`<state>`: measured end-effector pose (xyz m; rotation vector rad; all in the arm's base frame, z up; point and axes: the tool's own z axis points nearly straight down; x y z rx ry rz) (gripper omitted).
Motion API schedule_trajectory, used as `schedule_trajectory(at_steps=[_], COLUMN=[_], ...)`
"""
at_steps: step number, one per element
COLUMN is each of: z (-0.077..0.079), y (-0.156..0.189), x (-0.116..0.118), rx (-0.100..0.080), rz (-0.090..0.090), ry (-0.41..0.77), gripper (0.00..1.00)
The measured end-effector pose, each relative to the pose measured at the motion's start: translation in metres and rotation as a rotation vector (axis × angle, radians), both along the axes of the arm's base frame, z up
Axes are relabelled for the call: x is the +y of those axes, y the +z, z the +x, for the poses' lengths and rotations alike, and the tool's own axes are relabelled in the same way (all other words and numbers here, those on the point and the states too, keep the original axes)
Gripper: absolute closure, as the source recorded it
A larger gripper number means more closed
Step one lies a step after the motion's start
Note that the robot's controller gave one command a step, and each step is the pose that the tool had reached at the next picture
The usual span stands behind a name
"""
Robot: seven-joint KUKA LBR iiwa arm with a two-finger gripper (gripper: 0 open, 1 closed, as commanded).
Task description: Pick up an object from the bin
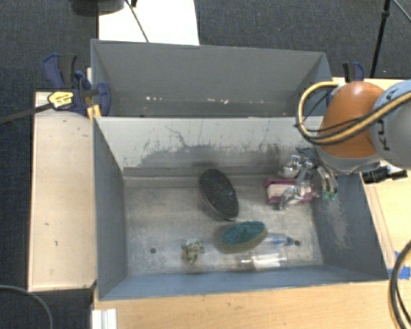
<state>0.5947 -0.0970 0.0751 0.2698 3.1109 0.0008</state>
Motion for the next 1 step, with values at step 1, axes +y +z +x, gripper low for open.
schedule_trajectory(at_steps=[1], z=[-0.007], y=[0.153], x=[-0.0007], rx=[0.01], rz=[-0.002], ry=[0.064], gripper=[1.0])
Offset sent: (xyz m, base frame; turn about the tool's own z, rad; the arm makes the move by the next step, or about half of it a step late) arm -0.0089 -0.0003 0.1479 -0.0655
